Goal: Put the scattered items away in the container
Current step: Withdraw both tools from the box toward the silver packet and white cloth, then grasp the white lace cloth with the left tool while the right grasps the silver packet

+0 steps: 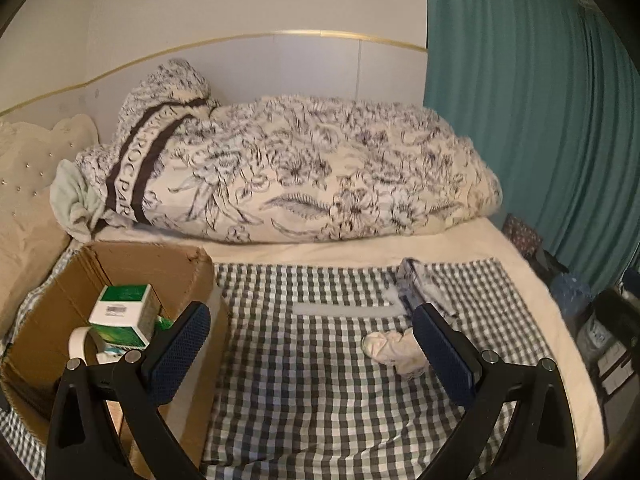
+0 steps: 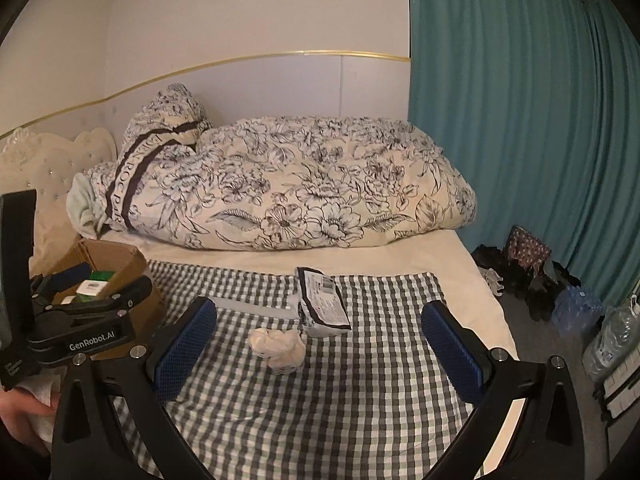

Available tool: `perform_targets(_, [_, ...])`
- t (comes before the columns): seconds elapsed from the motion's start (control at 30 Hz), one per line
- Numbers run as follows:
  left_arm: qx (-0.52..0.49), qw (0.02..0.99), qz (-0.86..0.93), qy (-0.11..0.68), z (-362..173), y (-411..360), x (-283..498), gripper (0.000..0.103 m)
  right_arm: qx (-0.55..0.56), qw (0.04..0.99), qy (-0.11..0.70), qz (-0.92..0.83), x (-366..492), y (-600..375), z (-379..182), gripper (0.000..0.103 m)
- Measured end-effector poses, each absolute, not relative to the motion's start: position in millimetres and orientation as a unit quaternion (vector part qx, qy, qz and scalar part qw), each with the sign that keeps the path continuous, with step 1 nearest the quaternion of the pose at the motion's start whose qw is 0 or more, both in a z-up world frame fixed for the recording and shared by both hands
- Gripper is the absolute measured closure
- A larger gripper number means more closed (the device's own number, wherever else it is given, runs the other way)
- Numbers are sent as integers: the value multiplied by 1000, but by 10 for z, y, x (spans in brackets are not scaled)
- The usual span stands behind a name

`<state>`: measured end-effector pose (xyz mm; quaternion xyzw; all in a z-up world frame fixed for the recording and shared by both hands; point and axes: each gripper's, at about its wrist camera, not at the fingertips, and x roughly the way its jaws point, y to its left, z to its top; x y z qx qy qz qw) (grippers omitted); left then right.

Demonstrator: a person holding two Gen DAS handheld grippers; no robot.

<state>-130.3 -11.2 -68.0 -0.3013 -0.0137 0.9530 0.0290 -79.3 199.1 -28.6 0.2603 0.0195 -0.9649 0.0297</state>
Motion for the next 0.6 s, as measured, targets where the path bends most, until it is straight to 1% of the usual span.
perform_targets(0.17, [-318,29,947,-21,-875,-100,-1471,0,273,38,11,-961,-961,2020,-452,0])
perform_targets(0.37, [-340,25,940,-32,-1107,-84,-1659,0,290,47,27,-955,-1136,1967,-678,0])
perform_targets(0.6, [-374,44,926,-34,-1452,44,-1900,0,308,34,23,-951,-1395,2061,-857,0])
